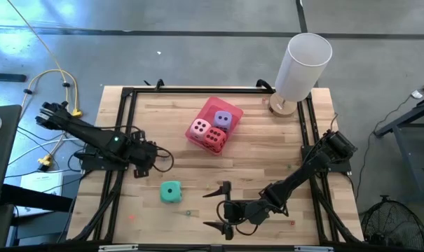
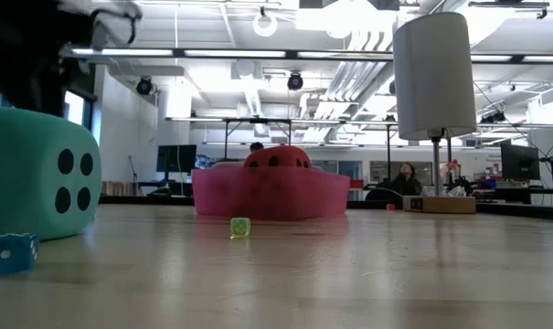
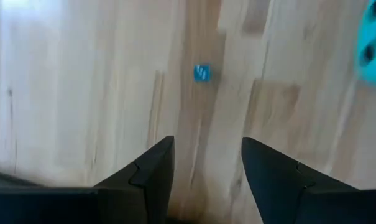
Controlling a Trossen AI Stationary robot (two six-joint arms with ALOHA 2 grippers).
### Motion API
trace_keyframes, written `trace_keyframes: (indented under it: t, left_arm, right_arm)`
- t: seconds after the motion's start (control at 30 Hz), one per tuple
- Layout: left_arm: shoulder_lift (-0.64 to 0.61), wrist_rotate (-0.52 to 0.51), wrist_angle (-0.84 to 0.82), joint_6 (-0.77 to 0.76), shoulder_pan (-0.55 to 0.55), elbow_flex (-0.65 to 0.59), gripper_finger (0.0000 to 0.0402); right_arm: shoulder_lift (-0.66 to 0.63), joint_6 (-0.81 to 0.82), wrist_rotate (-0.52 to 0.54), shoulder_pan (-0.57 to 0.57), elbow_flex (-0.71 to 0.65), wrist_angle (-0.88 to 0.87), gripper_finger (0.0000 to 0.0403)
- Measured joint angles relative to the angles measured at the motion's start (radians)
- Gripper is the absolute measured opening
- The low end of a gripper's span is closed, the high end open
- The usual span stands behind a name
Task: Pick & Place Dice
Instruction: Put the small light blue die into the red bin
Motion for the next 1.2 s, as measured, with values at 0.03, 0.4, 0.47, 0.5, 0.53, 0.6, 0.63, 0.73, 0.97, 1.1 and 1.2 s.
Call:
trace_keyframes:
  t: [0.03,0.4,0.47,0.5,0.53,0.6,0.63,0.73,0.97,1.1,1.2]
  left_arm:
    - [0.000,0.000,0.003,0.004,0.001,-0.024,0.0179]
    - [0.008,0.228,0.117,0.105,0.262,-0.105,0.0179]
    - [0.007,0.243,0.146,0.106,0.332,-0.112,0.0179]
    - [0.009,0.243,0.175,0.106,0.368,-0.118,0.0179]
    - [0.010,0.247,0.198,0.106,0.408,-0.124,0.0179]
    - [0.017,0.266,0.217,0.113,0.478,-0.129,0.0179]
    - [0.022,0.277,0.225,0.120,0.507,-0.131,0.0179]
    - [0.029,0.312,0.233,0.137,0.567,-0.134,0.0179]
    - [0.046,0.335,0.273,0.150,0.564,-0.135,0.0179]
    - [0.086,0.335,0.307,0.131,0.520,-0.136,0.0179]
    - [0.118,0.334,0.316,0.131,0.509,-0.137,0.0179]
  right_arm:
    - [0.000,0.000,0.000,-0.001,0.000,0.000,0.0394]
    - [0.000,-0.007,-0.001,-0.020,0.000,0.000,0.0394]
    - [0.000,-0.008,-0.001,-0.022,0.000,0.000,0.0394]
    - [0.000,-0.009,-0.001,-0.025,0.000,0.000,0.0394]
    - [0.000,-0.009,-0.003,-0.028,0.000,0.000,0.0394]
    - [0.000,-0.010,-0.013,-0.034,0.000,-0.004,0.0394]
    - [0.000,-0.010,-0.025,-0.037,0.000,-0.006,0.0394]
    - [0.000,-0.011,-0.053,-0.043,0.000,-0.015,0.0394]
    - [0.000,-0.037,-0.064,-0.049,0.000,-0.025,0.0394]
    - [0.000,-0.037,-0.069,-0.051,0.000,-0.018,0.0394]
    - [0.000,-0.029,-0.072,-0.051,0.000,-0.017,0.0394]
